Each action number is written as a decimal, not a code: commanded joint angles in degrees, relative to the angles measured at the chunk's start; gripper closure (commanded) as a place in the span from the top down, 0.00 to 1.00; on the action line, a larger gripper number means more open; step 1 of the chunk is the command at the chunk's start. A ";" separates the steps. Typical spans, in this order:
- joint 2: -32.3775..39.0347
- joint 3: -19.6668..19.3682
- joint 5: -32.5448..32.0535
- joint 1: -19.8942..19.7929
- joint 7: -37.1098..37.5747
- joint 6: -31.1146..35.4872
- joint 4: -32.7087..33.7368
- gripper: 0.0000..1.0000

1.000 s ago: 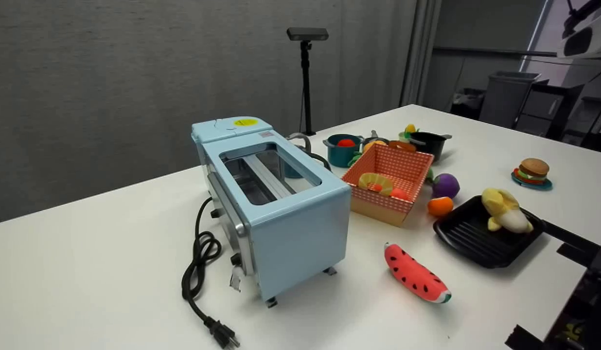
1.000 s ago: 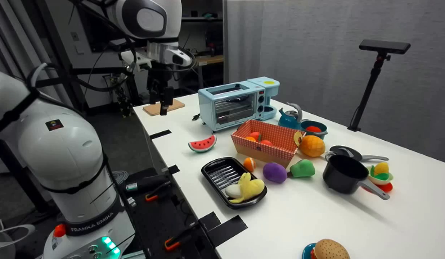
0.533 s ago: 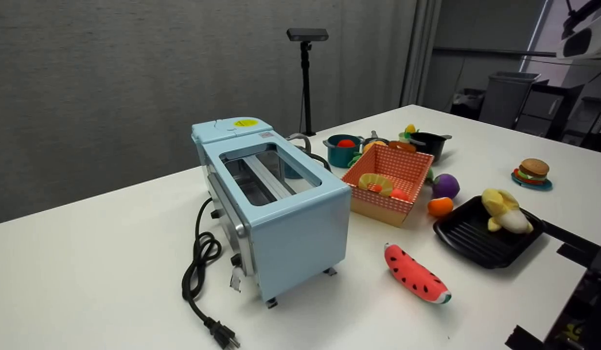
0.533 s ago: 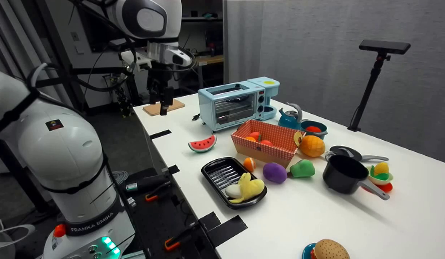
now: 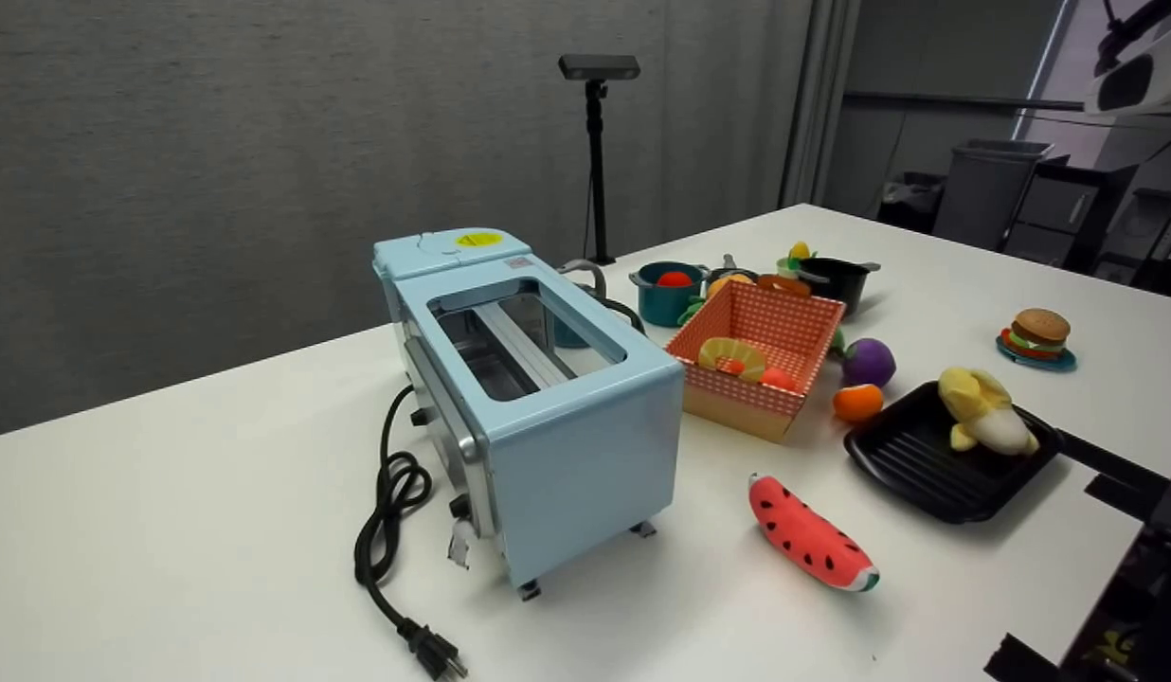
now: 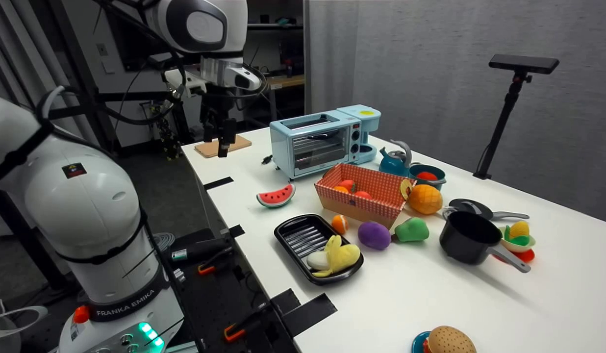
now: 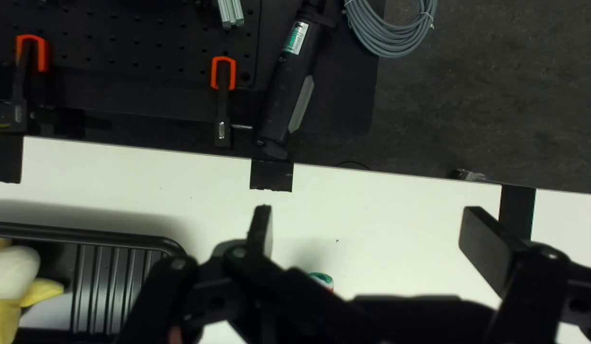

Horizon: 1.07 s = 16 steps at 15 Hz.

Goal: Place one orange toy from the basket on the black tray

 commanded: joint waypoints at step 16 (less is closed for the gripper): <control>0.21 1.09 -2.31 -3.01 1.49 3.59 0.02 1.00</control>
